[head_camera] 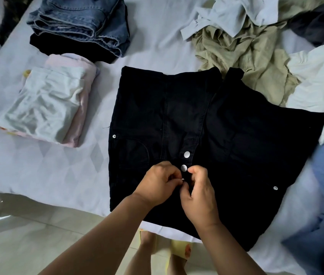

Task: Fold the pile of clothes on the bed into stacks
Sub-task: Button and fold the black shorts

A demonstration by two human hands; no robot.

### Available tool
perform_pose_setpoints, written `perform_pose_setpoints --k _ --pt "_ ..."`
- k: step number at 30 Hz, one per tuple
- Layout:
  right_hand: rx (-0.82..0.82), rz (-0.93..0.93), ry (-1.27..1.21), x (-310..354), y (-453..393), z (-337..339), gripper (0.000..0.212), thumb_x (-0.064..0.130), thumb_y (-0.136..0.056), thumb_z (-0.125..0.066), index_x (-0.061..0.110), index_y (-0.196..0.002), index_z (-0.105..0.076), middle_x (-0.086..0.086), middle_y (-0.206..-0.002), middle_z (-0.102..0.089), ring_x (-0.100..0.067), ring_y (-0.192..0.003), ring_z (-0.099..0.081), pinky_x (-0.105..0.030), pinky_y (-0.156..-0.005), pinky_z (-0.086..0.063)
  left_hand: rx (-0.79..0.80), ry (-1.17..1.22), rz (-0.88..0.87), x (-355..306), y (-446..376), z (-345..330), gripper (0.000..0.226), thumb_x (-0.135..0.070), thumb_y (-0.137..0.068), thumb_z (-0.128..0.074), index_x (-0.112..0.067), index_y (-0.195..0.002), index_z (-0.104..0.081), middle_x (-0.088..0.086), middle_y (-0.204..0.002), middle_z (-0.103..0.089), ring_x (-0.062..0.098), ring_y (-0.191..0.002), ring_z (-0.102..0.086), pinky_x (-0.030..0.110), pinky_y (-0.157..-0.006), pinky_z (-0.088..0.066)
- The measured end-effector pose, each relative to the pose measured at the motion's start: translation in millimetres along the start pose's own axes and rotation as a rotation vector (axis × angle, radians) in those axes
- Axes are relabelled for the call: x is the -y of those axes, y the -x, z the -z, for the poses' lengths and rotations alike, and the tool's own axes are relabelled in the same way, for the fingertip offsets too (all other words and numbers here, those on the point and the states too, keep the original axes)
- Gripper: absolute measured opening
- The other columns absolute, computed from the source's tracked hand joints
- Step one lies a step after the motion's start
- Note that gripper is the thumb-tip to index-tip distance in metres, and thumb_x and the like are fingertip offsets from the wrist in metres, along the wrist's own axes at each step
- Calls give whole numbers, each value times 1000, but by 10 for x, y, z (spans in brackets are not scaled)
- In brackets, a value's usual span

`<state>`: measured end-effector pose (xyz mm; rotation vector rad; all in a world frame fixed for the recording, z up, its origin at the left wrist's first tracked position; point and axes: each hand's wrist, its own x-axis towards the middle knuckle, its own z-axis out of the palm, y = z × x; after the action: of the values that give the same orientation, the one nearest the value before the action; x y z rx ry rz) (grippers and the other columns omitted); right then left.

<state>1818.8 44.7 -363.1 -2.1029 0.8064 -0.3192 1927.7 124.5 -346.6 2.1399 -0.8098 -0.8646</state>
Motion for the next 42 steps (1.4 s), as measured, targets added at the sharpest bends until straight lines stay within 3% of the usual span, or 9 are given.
perform_pose_setpoints --k 3,8,12,14,20,27,30,34,42 --pt "19 15 -29 19 -15 -32 61 -16 -72 -58 27 -111 -39 2 -106 -51 -15 -97 -53 -1 -87 -34 42 22 52 -38 -42 52 4 -10 -79 -70 -11 -76 -68 -5 -79 -56 6 -72 -54 16 -68 -44" --pt "-119 13 122 -42 -51 17 58 -7 -68 -72 18 -114 -46 -5 -92 -57 -25 -82 -57 -36 -75 -49 152 51 152 -79 -111 126 12 -18 -82 -70 -20 -72 -63 -10 -76 -55 2 -67 -51 7 -61 -39" --pt "-155 55 204 -89 -65 108 12 14 -75 -66 11 -82 -58 0 -80 -56 -23 -74 -56 -38 -69 -46 179 -26 159 -94 -151 132 12 -20 -82 -70 -23 -73 -62 -11 -72 -56 1 -64 -51 10 -60 -41" --pt "-140 84 163 -127 -45 139 14 20 -77 -50 11 -73 -60 0 -79 -56 -23 -73 -56 -42 -66 -48 105 -78 97 -74 -49 68 4 -18 -81 -66 -20 -83 -64 -14 -79 -52 1 -72 -51 17 -72 -47" --pt "-52 85 148 -245 100 236 2 13 -71 -64 12 -72 -63 4 -88 -54 -16 -80 -54 -43 -68 -51 -136 -487 -67 25 440 -301 66 -59 -60 -51 -22 -115 -50 -6 -103 -56 12 -97 -51 32 -100 -32" --pt "-50 138 253 -154 108 233 23 40 -71 -60 17 -68 -65 4 -83 -55 -18 -76 -52 -33 -70 -44 -452 -358 -208 150 528 -388 20 -25 -76 -53 -17 -89 -67 -5 -85 -63 16 -82 -53 30 -87 -38" --pt "-45 201 396 -130 186 145 17 32 -70 -65 22 -81 -71 3 -85 -56 -17 -83 -45 -33 -75 -35 -477 -320 -145 166 588 -382 20 -22 -76 -51 -20 -91 -63 -6 -79 -62 14 -76 -51 25 -75 -35" --pt "-102 150 473 -48 202 38 18 32 -71 -54 25 -75 -70 3 -83 -55 -18 -82 -41 -33 -74 -26 -480 -196 -33 123 594 -390 23 -23 -76 -49 -26 -97 -54 -8 -78 -62 7 -71 -51 20 -73 -34" --pt "-146 -60 393 84 177 -129 11 23 -53 -65 23 -62 -60 5 -80 -55 -16 -85 -37 -41 -78 -33 -515 -124 51 38 559 -348 22 -29 -76 -53 -14 -83 -67 -6 -76 -63 8 -74 -49 13 -66 -35"
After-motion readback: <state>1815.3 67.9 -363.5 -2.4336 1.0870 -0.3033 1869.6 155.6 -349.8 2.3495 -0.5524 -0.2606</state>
